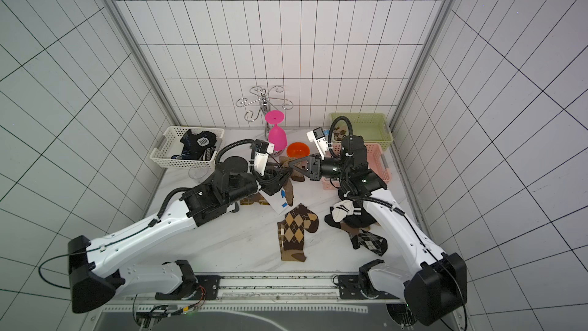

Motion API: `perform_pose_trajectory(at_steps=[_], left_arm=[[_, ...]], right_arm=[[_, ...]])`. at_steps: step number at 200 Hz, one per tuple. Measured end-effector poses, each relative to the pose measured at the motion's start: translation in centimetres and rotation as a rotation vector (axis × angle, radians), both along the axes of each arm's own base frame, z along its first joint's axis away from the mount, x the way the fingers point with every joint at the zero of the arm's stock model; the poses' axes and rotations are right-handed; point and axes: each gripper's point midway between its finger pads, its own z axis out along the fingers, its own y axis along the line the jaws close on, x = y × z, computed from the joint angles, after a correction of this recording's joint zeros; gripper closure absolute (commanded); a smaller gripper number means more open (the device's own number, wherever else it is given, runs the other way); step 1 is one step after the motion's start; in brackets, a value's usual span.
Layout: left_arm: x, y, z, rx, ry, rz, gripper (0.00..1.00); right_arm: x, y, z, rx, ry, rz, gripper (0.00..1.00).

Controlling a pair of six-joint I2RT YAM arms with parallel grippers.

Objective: Sort the socks into the basket by color
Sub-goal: Pick up the sock at the center of the board.

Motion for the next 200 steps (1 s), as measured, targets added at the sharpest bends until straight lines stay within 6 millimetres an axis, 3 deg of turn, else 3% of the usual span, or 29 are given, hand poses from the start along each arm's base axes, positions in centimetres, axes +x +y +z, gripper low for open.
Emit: perform_pose_trajectory(at_steps=[26,82,105,151,200], left_arm=[[-0.2,0.3,0.1,-0.006,-0.003,0.006,0.27],[0.0,2.6,-0.9,-0.003,0.013,0.064,0.27],[-0.1,2.8,-3.2,0.039,0.049,0.07,0.28],[-0.3,3.1,-8.8,0.147,0.139,0.076,0.28],[-0.6,3.1,-10.7,0.181,0.173,0.062,0.29]], right_arm=[[1.8,-1.3,-0.8,-0.015,0.029,-0.065,1.0],[9.9,-7.2,-4.3,-0.091,0.141,-0.363,1.0],[13.4,-9.5,-4.3,-0.112,0.136,-0.484,1.0],[20.2,-14.1,-2.4,-0.137,0.023,-0.726,1.0],[26.3,-18.3,-3.6,-0.159,-0.09,-0.963,1.0]])
